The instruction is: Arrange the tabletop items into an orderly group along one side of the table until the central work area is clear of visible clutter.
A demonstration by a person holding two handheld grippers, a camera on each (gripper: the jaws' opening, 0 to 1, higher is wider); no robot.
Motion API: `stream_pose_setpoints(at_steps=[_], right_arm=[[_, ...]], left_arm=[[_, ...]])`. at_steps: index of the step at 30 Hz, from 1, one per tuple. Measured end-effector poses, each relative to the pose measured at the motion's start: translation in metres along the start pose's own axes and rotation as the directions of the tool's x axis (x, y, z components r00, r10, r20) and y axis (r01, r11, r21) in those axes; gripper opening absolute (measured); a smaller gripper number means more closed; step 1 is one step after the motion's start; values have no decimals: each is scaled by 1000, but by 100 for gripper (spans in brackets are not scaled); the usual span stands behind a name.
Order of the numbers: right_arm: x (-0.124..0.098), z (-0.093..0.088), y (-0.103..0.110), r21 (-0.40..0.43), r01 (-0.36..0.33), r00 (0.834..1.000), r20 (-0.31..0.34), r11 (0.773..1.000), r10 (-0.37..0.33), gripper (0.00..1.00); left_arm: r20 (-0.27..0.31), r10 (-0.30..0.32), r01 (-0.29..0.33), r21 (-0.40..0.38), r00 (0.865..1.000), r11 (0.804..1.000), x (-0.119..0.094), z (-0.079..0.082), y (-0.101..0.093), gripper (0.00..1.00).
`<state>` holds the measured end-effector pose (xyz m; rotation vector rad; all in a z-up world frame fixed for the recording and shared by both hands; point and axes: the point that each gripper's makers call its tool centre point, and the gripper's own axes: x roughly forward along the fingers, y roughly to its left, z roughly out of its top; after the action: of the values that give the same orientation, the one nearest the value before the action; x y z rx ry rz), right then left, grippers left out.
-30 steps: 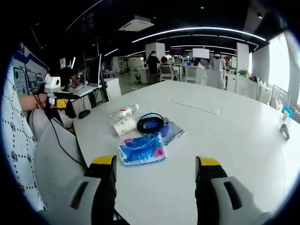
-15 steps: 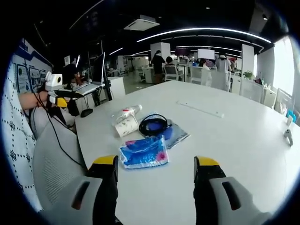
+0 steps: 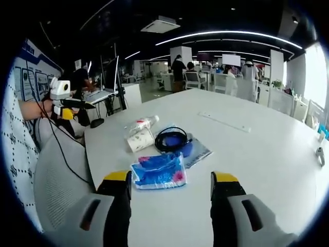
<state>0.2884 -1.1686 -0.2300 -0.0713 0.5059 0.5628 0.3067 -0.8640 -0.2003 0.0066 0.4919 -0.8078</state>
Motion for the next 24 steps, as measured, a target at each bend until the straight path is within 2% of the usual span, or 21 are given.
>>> stream_pose_setpoints(at_steps=[8,16,24], right_arm=[[10,0,-1,-23,-17,1000,-11,1000,17,59],[24,4,-5,-42,-33,999,-13,999,33,54],[38,6,-6,-72,-67,997,-32,995,65,52]], left_arm=[[-6,0,0,-13,1000,1000,7,-3,-7,84],[-20,-21,20,-29,1000,999,22,-9,-25,84],[-22,-26,25,-46,999,999,34,-9,-32,83]])
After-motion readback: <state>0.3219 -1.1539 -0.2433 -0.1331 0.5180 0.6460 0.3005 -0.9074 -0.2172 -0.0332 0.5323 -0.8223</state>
